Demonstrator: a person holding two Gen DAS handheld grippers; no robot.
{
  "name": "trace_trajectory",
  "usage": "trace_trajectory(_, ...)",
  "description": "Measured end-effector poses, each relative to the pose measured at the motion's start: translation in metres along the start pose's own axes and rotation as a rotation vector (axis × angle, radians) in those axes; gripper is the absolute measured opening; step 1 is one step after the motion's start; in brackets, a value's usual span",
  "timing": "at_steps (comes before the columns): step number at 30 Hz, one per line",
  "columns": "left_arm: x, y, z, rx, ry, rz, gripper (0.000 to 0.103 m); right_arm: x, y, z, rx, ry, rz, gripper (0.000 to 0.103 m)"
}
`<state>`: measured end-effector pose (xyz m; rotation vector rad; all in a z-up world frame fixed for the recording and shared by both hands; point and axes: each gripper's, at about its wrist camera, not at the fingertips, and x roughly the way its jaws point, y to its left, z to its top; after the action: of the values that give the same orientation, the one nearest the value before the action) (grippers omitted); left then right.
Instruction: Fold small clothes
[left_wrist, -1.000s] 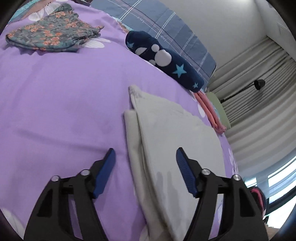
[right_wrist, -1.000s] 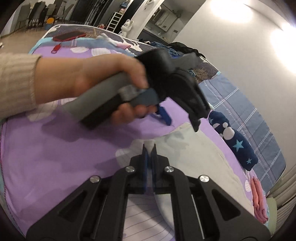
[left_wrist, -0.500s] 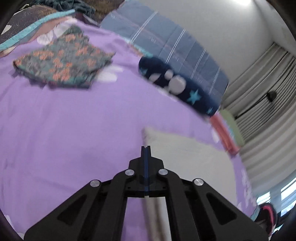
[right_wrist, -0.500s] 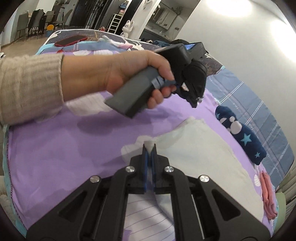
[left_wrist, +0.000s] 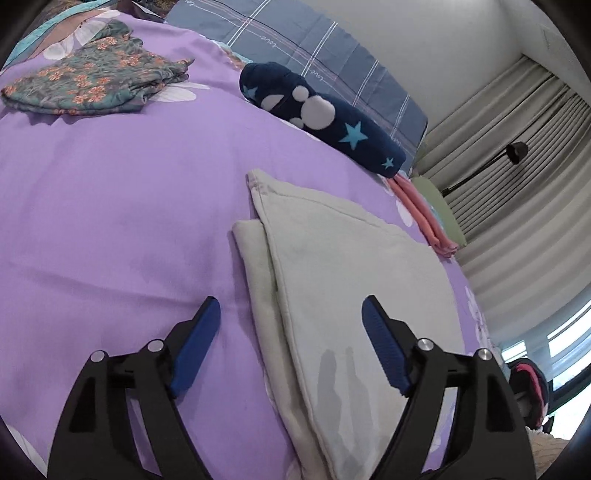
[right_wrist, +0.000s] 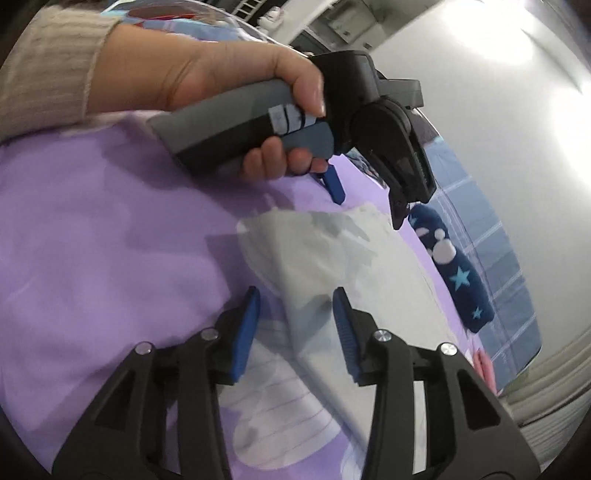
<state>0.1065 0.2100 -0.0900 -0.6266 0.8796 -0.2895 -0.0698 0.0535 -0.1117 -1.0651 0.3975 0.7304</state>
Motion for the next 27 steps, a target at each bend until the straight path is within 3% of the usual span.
trace_trajectory(4,0.009,-0.005,0.01,0.011,0.019,0.042,0.079,0.014,0.007,0.017,-0.04,-0.015,-0.078,0.038)
trace_trajectory(6,0.013,-0.006,0.014,0.01,0.015,0.057,0.074,0.019,0.014,0.02,-0.079,-0.037,-0.136,0.017)
trace_trajectory(8,0.017,-0.006,0.017,0.018,0.014,0.081,0.036,0.02,0.019,0.022,-0.101,-0.057,-0.158,0.002)
trace_trajectory(9,0.022,-0.002,0.019,-0.009,0.045,0.068,0.005,0.017,0.018,0.024,-0.088,-0.066,-0.156,0.002)
trace_trajectory(11,0.017,0.002,0.021,-0.048,0.027,0.035,0.005,0.004,0.007,0.027,-0.026,-0.104,-0.117,0.002)
trace_trajectory(14,0.005,-0.008,0.023,0.005,-0.03,0.03,0.005,-0.007,-0.012,0.033,0.064,-0.119,-0.085,0.002)
trace_trajectory(18,0.026,0.002,0.015,-0.013,0.009,0.103,0.006,0.008,-0.003,0.029,0.052,-0.052,-0.019,0.002)
trace_trajectory(21,0.019,0.005,0.014,-0.023,-0.021,0.085,0.009,0.003,0.0,0.024,0.06,-0.059,-0.006,0.003)
trace_trajectory(23,0.011,0.006,0.016,-0.036,-0.052,0.121,0.011,-0.001,-0.008,0.023,0.103,-0.051,0.036,0.003)
trace_trajectory(25,0.005,0.006,0.016,-0.042,-0.076,0.163,0.023,0.001,-0.016,0.021,0.136,-0.042,0.063,0.012)
trace_trajectory(26,0.001,0.006,0.016,-0.048,-0.089,0.185,0.029,0.0,-0.018,0.019,0.152,-0.04,0.07,0.035)
trace_trajectory(27,-0.003,0.006,0.015,-0.051,-0.097,0.195,0.041,-0.001,-0.016,0.018,0.157,-0.038,0.061,0.056)
